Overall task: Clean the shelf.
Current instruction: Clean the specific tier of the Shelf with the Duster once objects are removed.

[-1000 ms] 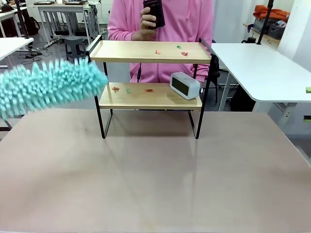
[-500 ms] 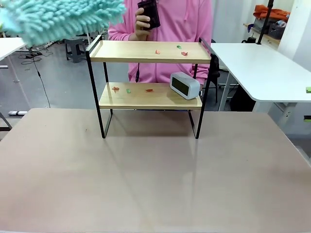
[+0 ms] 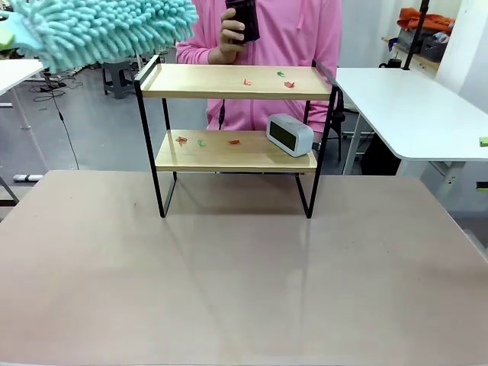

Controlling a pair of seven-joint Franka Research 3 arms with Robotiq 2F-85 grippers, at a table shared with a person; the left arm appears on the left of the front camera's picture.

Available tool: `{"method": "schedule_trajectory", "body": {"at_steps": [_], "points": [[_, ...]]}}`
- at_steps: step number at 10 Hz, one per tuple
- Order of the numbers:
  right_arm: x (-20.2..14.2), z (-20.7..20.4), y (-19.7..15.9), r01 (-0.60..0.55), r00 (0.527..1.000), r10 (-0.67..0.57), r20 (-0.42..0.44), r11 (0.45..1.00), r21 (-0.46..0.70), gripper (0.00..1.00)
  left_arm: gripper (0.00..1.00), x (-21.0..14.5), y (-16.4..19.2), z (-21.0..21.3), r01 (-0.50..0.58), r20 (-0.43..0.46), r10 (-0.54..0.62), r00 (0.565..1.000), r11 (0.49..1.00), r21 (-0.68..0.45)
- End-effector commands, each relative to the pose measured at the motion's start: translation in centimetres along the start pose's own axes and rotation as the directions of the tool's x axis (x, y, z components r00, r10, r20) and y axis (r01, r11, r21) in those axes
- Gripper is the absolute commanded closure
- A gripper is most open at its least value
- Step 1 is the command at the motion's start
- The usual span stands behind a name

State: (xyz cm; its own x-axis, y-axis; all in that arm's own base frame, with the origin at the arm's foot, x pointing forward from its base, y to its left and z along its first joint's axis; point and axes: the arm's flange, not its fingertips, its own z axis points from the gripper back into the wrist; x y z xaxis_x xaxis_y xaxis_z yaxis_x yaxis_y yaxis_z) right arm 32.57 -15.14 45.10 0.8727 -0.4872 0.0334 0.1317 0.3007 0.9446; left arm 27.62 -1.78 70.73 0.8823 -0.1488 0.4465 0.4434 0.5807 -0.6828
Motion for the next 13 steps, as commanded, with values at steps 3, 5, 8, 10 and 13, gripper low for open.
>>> {"method": "schedule_trajectory", "body": {"at_steps": [3,5,8,10,13], "points": [[0.0,-0.1,0.1,-0.018,1.000,0.018,0.007,1.000,0.017,0.00,0.87,6.3,-2.9,-7.2,-0.093,0.072,0.082,0.994,0.981,0.169],[0.0,-0.1,0.1,-0.018,1.000,0.018,0.007,1.000,0.017,0.00,0.87,8.7,-3.5,-11.5,-0.129,0.135,0.093,0.987,0.950,0.285],[0.0,-0.1,0.1,-0.018,1.000,0.018,0.007,1.000,0.017,0.00,0.87,11.5,-3.7,-16.1,-0.134,0.161,0.077,0.984,0.914,0.384],[0.0,-0.1,0.1,-0.018,1.000,0.018,0.007,1.000,0.017,0.00,0.87,12.4,-3.4,-18.2,-0.090,0.124,0.042,0.991,0.906,0.413],[0.0,-0.1,0.1,-0.018,1.000,0.018,0.007,1.000,0.017,0.00,0.87,13.3,-3.1,-20.0,-0.016,0.051,-0.003,0.999,0.924,0.381]]}}
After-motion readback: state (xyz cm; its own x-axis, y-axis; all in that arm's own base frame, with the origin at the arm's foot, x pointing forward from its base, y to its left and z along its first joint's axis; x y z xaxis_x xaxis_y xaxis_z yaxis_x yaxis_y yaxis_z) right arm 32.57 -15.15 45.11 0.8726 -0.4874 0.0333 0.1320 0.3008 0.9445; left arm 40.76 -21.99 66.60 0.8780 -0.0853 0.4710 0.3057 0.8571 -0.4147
